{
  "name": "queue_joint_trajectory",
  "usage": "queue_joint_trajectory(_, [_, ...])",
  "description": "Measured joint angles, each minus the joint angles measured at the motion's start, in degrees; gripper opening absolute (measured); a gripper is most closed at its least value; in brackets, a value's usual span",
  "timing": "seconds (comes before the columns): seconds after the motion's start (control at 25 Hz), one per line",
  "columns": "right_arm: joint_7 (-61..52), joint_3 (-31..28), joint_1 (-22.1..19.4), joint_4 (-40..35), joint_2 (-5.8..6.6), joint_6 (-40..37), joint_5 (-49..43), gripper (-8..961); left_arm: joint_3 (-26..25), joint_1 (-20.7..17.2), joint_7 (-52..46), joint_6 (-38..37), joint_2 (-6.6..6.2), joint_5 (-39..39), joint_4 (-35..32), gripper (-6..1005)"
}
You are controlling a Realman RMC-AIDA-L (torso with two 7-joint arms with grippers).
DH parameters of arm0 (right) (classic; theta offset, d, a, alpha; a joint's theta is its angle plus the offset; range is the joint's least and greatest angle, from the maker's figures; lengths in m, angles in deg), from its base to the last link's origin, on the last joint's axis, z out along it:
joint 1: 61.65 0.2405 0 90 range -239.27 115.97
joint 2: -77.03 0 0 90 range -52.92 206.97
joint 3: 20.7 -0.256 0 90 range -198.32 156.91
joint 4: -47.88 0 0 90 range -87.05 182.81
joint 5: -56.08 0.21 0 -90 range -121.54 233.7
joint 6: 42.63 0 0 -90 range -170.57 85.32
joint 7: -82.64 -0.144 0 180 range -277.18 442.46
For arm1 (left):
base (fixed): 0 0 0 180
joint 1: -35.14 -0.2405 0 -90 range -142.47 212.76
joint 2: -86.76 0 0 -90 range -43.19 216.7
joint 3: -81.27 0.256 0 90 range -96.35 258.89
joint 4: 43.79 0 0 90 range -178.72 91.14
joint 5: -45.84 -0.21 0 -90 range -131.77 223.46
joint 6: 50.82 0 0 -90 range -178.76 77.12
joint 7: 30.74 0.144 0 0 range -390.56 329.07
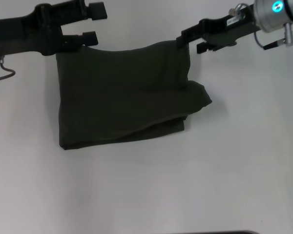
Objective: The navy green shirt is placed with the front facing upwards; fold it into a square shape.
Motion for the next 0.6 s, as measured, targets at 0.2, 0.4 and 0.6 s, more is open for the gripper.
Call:
queue_joint_trajectory(0.2, [0.0,0.5,-0.6,0.1,-0.84,0.6,0.3,749,0.2,-0.3,0.1,0.9,-0.01,0.7,-0.1,951])
queue_joint_trajectory(0.4, [0.0,0.3,-1.3,0.4,-1.06,2.4,0.8,740,0.5,-0.4,0.1,1.8,0.19,0.8,-0.2,951])
queue_joint_trajectory(0.6, [0.4,0.3,-1.4,0.5,-1.54,3.8,2.3,732,0.8,-0.3,0.5,2.4,0.4,0.6,-0.4,950])
